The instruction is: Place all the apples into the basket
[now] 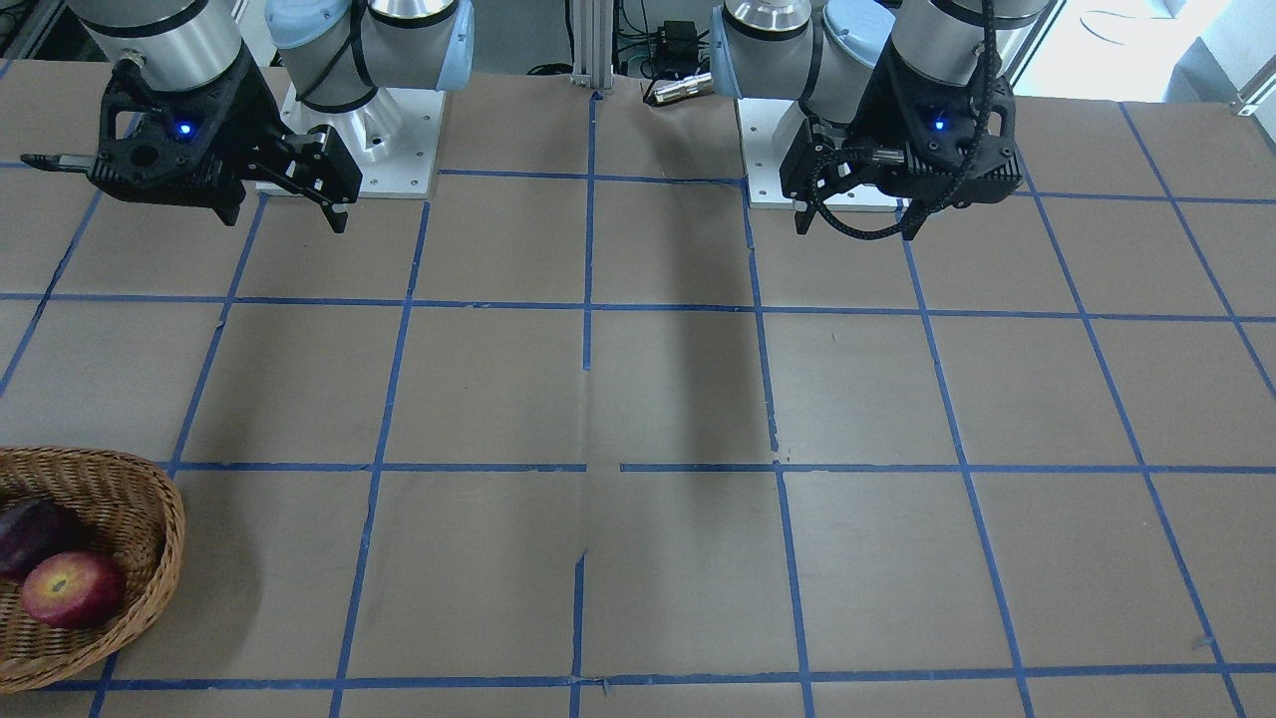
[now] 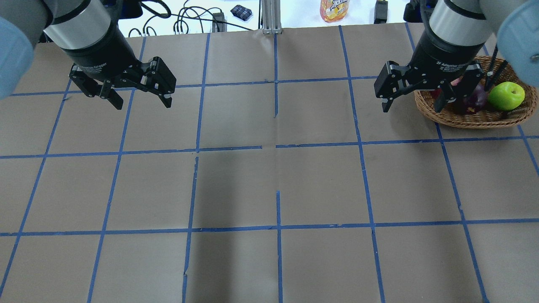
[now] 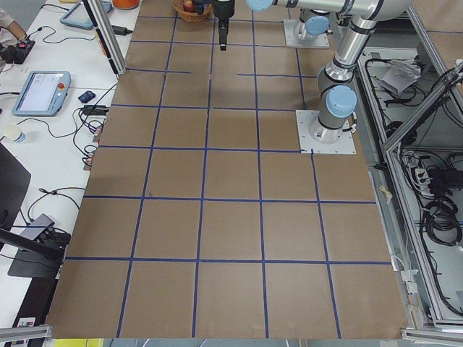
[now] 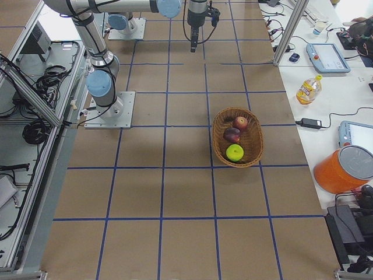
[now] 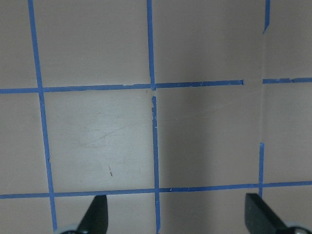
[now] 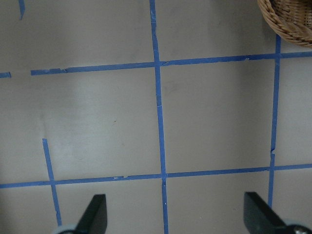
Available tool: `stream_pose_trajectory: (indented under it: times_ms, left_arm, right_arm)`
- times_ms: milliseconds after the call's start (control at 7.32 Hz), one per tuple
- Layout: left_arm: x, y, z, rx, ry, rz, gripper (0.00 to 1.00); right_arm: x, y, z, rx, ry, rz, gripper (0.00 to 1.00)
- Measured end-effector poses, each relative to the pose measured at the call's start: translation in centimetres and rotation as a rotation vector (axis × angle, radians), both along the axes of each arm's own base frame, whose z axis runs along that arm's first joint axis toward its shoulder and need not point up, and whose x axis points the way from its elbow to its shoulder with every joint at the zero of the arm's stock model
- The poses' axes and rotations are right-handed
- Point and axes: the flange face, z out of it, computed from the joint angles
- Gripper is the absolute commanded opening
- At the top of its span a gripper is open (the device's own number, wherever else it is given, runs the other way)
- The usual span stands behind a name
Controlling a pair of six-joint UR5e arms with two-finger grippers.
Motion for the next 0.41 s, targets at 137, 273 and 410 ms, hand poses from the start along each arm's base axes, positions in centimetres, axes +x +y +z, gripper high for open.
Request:
stream_pose_trajectory:
  times_ms: [137, 273, 410]
  left_arm:
    - [0.0, 0.0, 0.0, 0.0, 0.0, 0.0, 1.0]
    - [0.0, 0.0, 0.0, 0.0, 0.0, 0.0, 1.0]
    - [0.0, 0.0, 0.0, 0.0, 0.0, 0.0, 1.0]
  right_arm:
    - [0.21, 0.15, 0.1, 0.0, -0.004, 0.003, 1.0]
    - [0.27, 0.21, 0.11, 0.001, -0.002, 0.006, 1.0]
    - [0.25, 0.24, 0.11, 0.001, 0.0, 0.007, 1.0]
